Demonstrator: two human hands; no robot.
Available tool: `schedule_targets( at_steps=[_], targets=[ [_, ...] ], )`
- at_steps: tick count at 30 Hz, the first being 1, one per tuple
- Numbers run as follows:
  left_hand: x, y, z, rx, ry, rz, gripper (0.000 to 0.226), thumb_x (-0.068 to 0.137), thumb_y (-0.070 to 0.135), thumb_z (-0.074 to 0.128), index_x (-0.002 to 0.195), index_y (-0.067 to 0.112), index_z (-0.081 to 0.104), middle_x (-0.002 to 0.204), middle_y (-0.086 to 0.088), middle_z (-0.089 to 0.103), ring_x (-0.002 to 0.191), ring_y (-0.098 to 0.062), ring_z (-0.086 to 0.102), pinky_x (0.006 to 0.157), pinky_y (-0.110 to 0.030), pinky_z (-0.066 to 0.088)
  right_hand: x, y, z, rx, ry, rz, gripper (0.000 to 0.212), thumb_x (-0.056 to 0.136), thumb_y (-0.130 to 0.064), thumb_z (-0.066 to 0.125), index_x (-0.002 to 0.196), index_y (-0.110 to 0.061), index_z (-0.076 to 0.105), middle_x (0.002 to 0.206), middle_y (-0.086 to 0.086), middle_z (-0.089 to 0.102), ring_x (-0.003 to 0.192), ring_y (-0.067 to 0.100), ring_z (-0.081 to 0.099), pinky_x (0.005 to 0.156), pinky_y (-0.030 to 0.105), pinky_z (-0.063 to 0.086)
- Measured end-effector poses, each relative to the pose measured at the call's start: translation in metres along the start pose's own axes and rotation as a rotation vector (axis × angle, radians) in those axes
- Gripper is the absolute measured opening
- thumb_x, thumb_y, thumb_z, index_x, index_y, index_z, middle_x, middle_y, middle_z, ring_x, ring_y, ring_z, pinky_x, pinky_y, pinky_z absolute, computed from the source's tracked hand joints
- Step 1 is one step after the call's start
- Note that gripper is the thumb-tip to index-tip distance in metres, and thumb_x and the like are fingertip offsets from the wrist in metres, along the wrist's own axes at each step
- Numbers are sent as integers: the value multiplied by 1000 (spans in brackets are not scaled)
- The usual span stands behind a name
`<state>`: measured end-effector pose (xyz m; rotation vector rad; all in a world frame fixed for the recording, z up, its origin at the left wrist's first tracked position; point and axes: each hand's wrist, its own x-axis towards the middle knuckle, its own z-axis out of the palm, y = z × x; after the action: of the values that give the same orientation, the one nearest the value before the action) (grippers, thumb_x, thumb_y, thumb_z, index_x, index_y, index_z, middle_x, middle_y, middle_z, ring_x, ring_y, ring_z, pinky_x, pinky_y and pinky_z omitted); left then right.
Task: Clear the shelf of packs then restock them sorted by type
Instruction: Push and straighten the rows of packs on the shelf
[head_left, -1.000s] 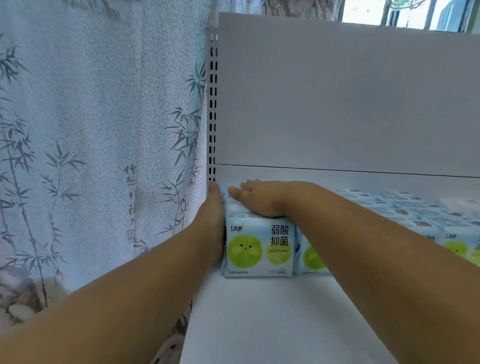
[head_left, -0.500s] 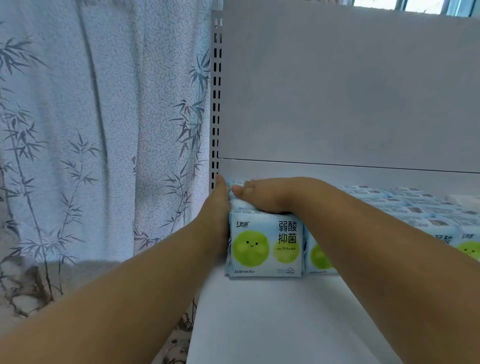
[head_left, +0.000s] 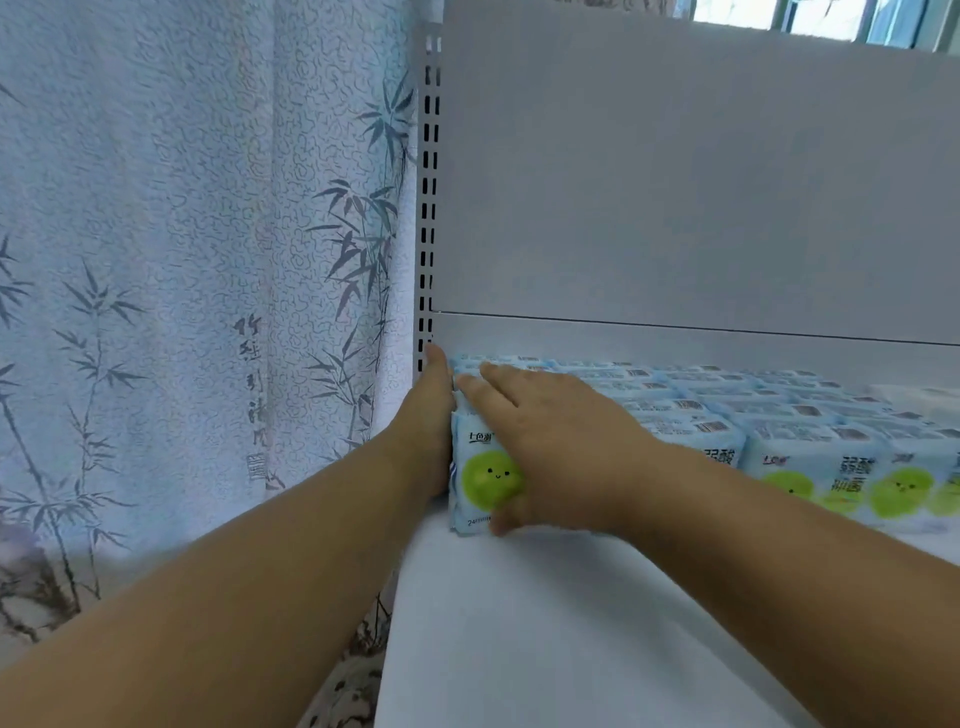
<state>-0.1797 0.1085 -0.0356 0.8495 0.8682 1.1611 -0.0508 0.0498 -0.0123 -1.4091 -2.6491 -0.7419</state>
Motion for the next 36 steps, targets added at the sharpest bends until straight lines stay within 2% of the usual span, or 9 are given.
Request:
schedule_targets(
  at_steps=[5, 10, 13, 19, 22, 26, 28, 32, 36],
  targets=[
    [2, 2, -6, 35, 13, -7, 78, 88, 80, 27, 103, 15, 66, 86, -15, 76, 69, -26, 74, 70, -37, 52, 3, -10, 13, -100, 96, 21, 104, 84, -54, 65, 155, -13, 0, 162, 16, 10, 149, 32, 13, 120, 43, 9],
    [8, -2, -6, 10, 6, 12, 77, 90, 77, 24, 97, 14, 67, 80, -14, 75, 64, -25, 74, 69, -36, 51, 2, -9, 4, -75, 15, 39, 113, 82, -61, 63, 154, -16, -11, 163, 15, 0, 151, 30, 3, 122, 43, 5],
    [12, -4, -3, -18, 9, 16, 80, 88, 79, 22, 107, 14, 65, 87, -16, 76, 72, -28, 74, 71, -37, 52, 2, -7, 4, -32, -20, 68, 114, 83, -63, 62, 154, -19, -16, 164, 13, -2, 151, 29, 2, 122, 42, 4],
    [20, -4, -2, -44, 71, 48, 76, 91, 76, 23, 113, 15, 62, 79, -14, 75, 66, -26, 74, 63, -34, 51, 1, -7, 0, 27, -85, 70, 112, 82, -63, 62, 155, -20, -12, 164, 12, 1, 151, 27, 6, 121, 39, 8],
    [24, -3, -7, -42, 84, 65, 71, 94, 72, 22, 106, 16, 65, 73, -11, 75, 63, -25, 73, 57, -32, 55, 1, -1, -24, 264, -134, 133, 94, 88, -69, 46, 156, -23, 2, 163, 4, 14, 149, 20, 17, 120, 38, 20],
    [17, -4, -2, -13, 53, 12, 75, 90, 77, 23, 96, 16, 65, 74, -17, 74, 59, -29, 72, 61, -35, 53, 24, 20, -34, 380, -84, 229, 60, 103, -51, 23, 153, -19, 25, 160, 2, 27, 145, 19, 27, 115, 36, 24],
    [15, -5, 1, -37, 48, -10, 76, 89, 78, 23, 94, 15, 66, 72, -17, 73, 57, -29, 71, 62, -36, 50, 34, 27, -29, 375, -155, 259, 59, 105, -49, 21, 154, -17, 24, 161, 4, 25, 146, 21, 25, 116, 36, 21],
    [13, -3, 4, -102, 16, -42, 87, 84, 83, 22, 120, 16, 65, 99, -23, 73, 80, -36, 73, 75, -43, 55, 45, 28, -15, 340, -360, 228, 55, 107, -44, 15, 156, -20, 15, 162, 11, 17, 149, 26, 17, 118, 41, 15],
    [11, -3, 4, -110, 33, -35, 80, 87, 79, 24, 102, 15, 69, 87, -21, 74, 69, -34, 74, 72, -43, 51, 48, 31, -16, 401, -369, 273, 54, 108, -41, 15, 157, -20, 7, 163, 12, 12, 149, 28, 12, 118, 41, 12]
  ],
)
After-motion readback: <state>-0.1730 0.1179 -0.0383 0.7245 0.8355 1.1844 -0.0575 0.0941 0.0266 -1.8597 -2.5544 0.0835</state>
